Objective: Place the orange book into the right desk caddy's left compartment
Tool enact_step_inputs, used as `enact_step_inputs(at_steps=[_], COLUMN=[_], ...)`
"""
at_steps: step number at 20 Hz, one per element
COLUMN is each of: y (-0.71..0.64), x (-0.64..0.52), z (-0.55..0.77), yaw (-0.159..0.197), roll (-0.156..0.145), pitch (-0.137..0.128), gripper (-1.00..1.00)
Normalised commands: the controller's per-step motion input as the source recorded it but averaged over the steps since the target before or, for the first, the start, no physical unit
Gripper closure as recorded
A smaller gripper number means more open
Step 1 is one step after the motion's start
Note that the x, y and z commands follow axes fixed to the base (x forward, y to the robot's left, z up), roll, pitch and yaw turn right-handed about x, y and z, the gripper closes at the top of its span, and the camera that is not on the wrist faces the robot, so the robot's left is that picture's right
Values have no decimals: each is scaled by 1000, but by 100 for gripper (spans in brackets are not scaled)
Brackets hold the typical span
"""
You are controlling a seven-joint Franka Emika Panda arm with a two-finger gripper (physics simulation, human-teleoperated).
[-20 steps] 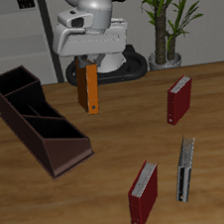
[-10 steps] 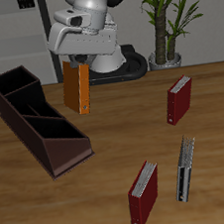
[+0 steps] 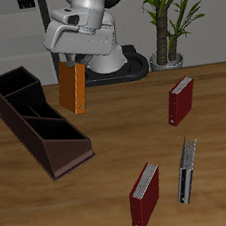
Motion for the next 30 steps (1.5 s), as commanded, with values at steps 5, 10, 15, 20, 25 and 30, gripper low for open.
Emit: enact_step_inputs(at_steps=[5,10,15,20,25,30], y=[-69,-57,22,-155,-92,-13], x=[4,72,-26,31,1,43], z=[8,-170,-126,-14,-43,-123], yaw=[-27,-38,-20,-26,-34,-5], roll=[-15,-13,10,-30,-15,-9], pitch=[4,46,16,15,16,19], gripper=[100,100,100,100,100,100])
